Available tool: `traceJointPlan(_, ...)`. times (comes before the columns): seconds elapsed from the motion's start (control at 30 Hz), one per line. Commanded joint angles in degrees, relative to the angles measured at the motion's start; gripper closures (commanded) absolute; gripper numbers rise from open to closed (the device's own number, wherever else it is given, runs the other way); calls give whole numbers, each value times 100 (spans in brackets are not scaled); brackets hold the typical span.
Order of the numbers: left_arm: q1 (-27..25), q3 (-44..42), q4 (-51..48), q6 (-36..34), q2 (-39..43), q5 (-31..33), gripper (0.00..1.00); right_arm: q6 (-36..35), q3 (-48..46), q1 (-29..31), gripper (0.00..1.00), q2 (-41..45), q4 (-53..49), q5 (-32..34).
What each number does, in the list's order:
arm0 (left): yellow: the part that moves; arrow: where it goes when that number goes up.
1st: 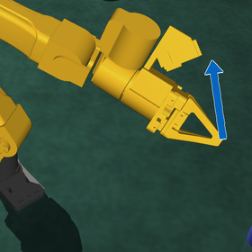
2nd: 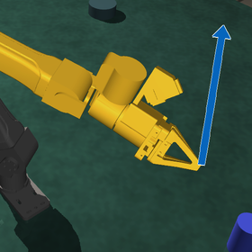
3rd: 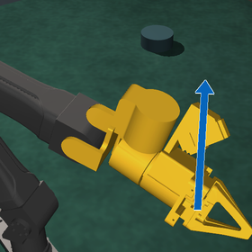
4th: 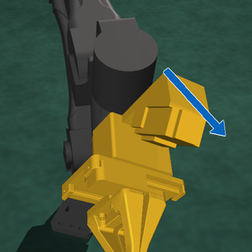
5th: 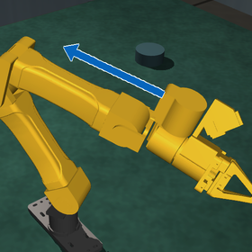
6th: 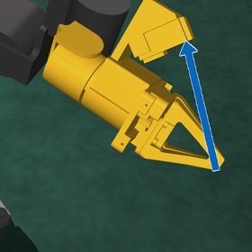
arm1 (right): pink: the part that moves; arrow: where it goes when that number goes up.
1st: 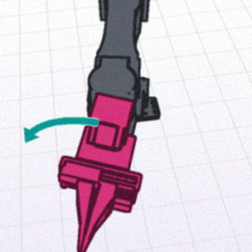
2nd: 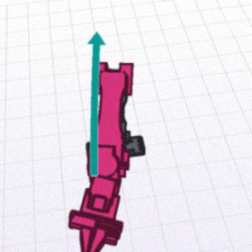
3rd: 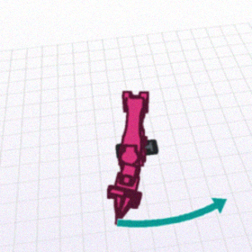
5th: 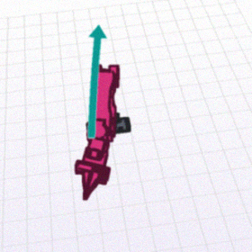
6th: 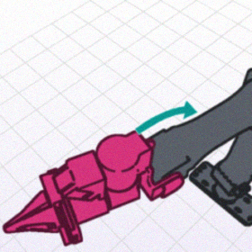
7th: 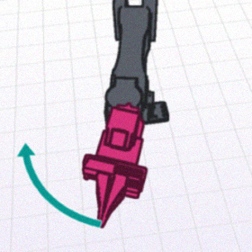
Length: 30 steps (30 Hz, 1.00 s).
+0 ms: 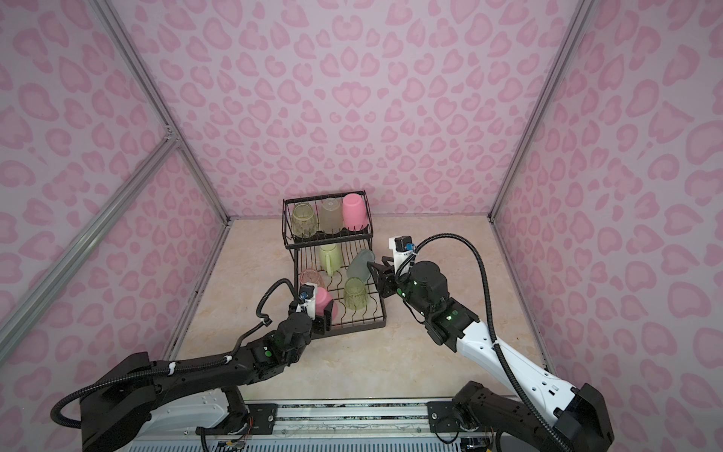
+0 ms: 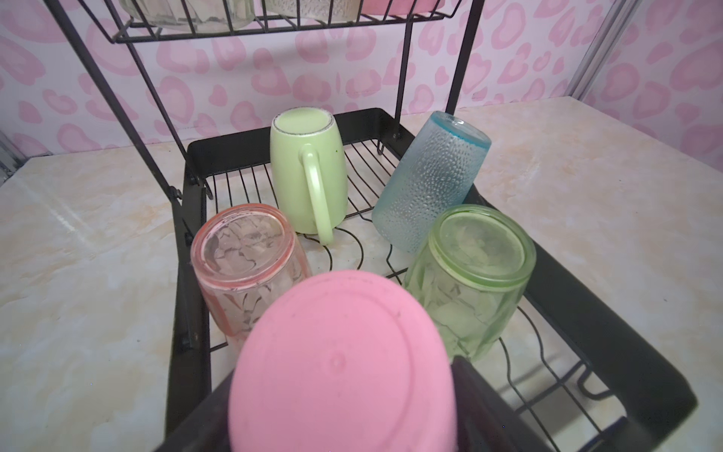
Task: Load the cups into the dish rack
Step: 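Open the right gripper and draw it back while the left lowers the cup, then set the pink cup upside down in the lower tier and open the left gripper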
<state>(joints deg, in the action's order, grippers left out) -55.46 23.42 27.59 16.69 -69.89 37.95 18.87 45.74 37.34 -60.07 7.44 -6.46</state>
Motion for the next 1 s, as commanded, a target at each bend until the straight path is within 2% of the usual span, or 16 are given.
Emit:
traceJointPlan(0.0, 3, -49, 515, -4, -184, 285, 35, 53, -76, -10, 51, 26, 187, -13)
traceJointPlan(0.33, 1, -165, 996, 107, -816, 728, 35, 56, -367, -57, 51, 92, 308, 75)
traceJointPlan(0.67, 9, -45, 1038, 213, -1306, 827, 34, 26, -636, -198, 51, 268, 359, 172)
traceJointPlan(0.97, 9, 113, 910, 230, -1517, 845, 33, 34, -760, -355, 50, 181, 538, -13)
